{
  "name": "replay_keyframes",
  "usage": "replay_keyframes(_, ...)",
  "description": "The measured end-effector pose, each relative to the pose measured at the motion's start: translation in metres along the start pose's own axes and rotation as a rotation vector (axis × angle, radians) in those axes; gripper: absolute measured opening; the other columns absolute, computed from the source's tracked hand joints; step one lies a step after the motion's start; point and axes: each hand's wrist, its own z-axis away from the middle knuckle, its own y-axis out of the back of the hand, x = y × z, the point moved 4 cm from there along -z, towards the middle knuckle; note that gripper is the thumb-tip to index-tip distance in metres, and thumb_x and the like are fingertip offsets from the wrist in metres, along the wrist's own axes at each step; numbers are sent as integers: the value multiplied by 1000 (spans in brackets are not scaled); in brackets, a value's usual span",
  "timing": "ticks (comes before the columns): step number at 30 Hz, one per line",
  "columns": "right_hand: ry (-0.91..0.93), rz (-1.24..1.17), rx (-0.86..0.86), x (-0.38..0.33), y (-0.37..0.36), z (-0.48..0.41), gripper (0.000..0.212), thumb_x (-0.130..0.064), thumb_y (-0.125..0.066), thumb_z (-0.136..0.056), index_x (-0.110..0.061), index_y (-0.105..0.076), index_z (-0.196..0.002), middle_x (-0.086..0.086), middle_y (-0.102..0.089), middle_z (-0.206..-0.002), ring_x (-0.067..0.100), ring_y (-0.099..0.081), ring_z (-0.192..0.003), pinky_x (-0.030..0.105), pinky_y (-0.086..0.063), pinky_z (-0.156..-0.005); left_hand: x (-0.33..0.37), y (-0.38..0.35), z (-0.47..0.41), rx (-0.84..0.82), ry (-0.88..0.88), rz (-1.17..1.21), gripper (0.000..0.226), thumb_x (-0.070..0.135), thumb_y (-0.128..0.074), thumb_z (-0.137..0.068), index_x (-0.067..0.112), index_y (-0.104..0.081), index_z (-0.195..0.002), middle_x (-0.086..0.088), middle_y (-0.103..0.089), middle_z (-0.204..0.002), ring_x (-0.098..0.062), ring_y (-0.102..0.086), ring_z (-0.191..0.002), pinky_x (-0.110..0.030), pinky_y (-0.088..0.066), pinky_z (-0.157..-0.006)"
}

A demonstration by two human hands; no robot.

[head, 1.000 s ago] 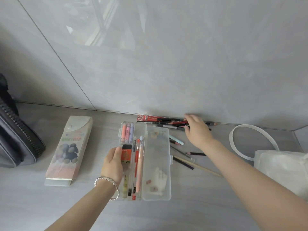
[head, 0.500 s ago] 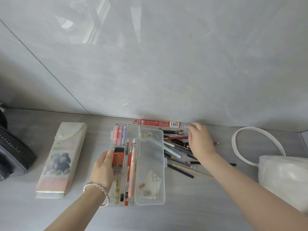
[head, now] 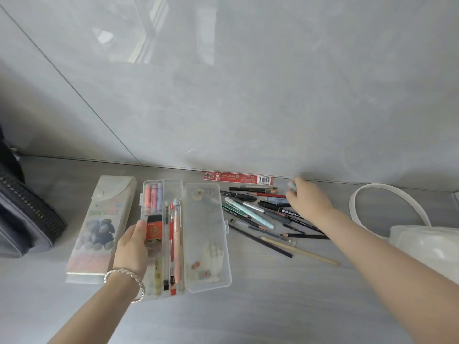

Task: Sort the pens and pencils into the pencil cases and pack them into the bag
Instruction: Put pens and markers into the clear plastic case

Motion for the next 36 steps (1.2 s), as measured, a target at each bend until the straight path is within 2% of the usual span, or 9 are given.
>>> replay_keyframes(3,129,127,-28,-11,-3,15,20,-26,-45,-93,-18,-57,-107,6,-66,-93,24,-55,-75,26,-33,-54,-3,-1,4,-6,9,10,36,35,-31,-98,9,-57,-96,-10,-61,-83,-26,-55,-75,-43,-46,-82)
replay_keyframes(7,172,243,-9,-23,-12,16,21,-25,-43,-96,-19,-56,-111,4,-65,-106,27,-60,-94,27,-36,-62,-6,-5,11,-37,7,20,37,34,-31,-99,9,-58,-98,-11,-62,-84,-23,-54,-69,-33,-44,-67)
replay_keyframes(20,232,601,-153,-48,-20,-2,19,-8,-46,-91,-9,-57,-106,9,-56,-116,26,-60,-96,28,-37,-64,-7,-19,33,-134,47,216,39,33,-34,-99,4,-58,-110,-18,-65,-97,-23,-59,-67,-36,-50,-70)
replay_keyframes(23,189,492,-190,-46,-16,1,13,-14,-47,-90,-9,-53,-101,11,-54,-118,28,-59,-90,27,-38,-68,-4,-24,40,-167,34,270,37,28,-36,-99,1,-57,-110,-18,-64,-95,-24,-61,-67,-35,-50,-66)
replay_keyframes(26,149,299,-31,-53,5,19,16,-22,-49,-89,-8,-52,-96,8,-57,-110,28,-58,-82,30,-41,-68,-2,-25,49,-202,14,299,30,26,-38,-98,3,-57,-106,-16,-64,-91,-21,-63,-62,-31,-53,-58)
replay_keyframes(28,113,-68,132,-65,24,41,14,-21,-55,-85,-13,-57,-95,3,-62,-96,25,-58,-81,31,-42,-67,0,-26,54,-232,6,309,26,26,-40,-97,7,-57,-101,-12,-65,-85,-15,-65,-55,-28,-56,-54)
replay_keyframes(30,146,-462,196,-85,41,76,13,-14,-59,-82,-22,-57,-93,-10,-59,-82,15,-59,-70,27,-46,-64,3,-30,58,-257,11,304,25,28,-43,-96,9,-57,-102,-13,-67,-88,-20,-69,-64,-37,-59,-67)
replay_keyframes(33,304,-724,41,-123,54,137,29,-9,-59,-85,-37,-53,-91,-11,-57,-72,0,-53,-45,9,-41,-46,5,-37,63,-282,20,276,21,34,-46,-94,17,-57,-98,-16,-68,-97,-37,-67,-88,-56,-52,-86)
replay_keyframes(36,338,-769,-64,-140,36,175,31,-10,-61,-85,-40,-54,-91,-10,-58,-74,-5,-55,-50,6,-38,-46,9,-43,72,-296,14,298,19,32,-47,-94,16,-56,-96,-13,-65,-87,-29,-66,-67,-53,-53,-78)
